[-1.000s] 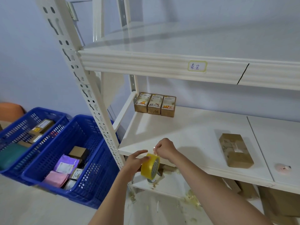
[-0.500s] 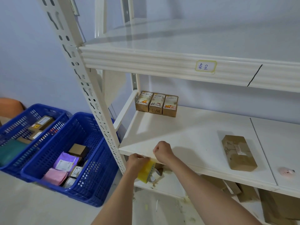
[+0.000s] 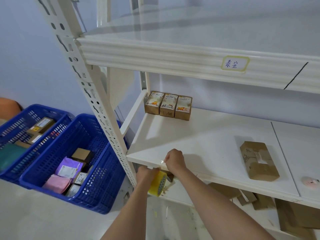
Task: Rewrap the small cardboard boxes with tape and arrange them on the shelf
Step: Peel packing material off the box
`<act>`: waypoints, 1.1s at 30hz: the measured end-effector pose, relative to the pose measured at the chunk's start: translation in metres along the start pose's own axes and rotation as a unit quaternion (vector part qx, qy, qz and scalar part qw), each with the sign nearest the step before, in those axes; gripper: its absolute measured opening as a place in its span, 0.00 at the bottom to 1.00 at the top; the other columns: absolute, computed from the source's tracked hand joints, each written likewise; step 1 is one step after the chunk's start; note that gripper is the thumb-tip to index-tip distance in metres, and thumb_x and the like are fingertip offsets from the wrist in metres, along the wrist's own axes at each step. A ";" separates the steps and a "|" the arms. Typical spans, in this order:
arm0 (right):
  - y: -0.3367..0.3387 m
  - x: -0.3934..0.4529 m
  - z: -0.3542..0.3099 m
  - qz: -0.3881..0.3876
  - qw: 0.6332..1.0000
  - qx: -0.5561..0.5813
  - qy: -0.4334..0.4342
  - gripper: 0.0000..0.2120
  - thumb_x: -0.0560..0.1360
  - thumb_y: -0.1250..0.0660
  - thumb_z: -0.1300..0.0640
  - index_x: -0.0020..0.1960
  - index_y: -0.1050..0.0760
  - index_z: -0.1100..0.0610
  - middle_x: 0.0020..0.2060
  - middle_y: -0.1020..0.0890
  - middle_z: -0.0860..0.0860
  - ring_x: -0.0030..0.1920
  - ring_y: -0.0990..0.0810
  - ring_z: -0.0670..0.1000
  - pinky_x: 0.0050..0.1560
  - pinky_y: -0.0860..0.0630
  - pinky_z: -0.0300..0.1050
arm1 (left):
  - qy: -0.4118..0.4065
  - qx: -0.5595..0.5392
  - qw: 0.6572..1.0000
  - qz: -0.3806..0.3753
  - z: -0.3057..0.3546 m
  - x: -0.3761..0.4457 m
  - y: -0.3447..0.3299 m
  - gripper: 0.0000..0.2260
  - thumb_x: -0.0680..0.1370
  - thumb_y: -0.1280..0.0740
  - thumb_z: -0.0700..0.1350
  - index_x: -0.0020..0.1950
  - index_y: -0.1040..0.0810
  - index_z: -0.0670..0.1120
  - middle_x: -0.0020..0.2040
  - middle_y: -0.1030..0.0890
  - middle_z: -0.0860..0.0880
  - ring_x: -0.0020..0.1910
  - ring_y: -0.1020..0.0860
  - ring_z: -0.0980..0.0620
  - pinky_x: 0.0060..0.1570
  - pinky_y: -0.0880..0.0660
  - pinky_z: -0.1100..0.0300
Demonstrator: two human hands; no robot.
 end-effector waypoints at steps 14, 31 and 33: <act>0.013 0.006 0.010 0.076 0.994 0.043 -0.062 0.15 0.76 0.30 0.66 0.60 0.30 0.63 0.57 0.22 0.60 0.58 0.21 0.60 0.54 0.22 0.50 | -0.008 0.018 1.000 -0.013 -0.005 0.009 -0.003 0.16 0.74 0.25 0.56 0.53 0.22 0.46 0.51 0.19 0.46 0.49 0.22 0.46 0.53 0.23 0.51; 0.030 -0.070 0.122 0.028 0.850 0.436 -0.293 0.07 0.79 0.32 0.63 0.54 0.22 0.66 0.44 0.17 0.59 0.39 0.19 0.57 0.37 0.18 0.47 | -0.162 -0.076 0.983 0.028 0.028 -0.044 -0.056 0.06 0.80 0.35 0.43 0.47 0.22 0.41 0.36 0.20 0.48 0.32 0.22 0.49 0.30 0.29 0.61; 0.020 -0.072 0.122 0.001 0.816 0.484 -0.317 0.08 0.79 0.33 0.67 0.58 0.23 0.67 0.49 0.18 0.61 0.45 0.19 0.59 0.38 0.18 0.48 | -0.089 -0.149 0.983 -0.051 0.017 -0.042 -0.075 0.07 0.80 0.36 0.39 0.48 0.21 0.38 0.36 0.20 0.42 0.31 0.22 0.44 0.32 0.24 0.57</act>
Point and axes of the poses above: each hand's wrist, its own x-axis towards the middle knuckle, its own y-axis out of the back of the hand, z = x × y, the point moved 2 cm from there along x, towards the middle knuckle
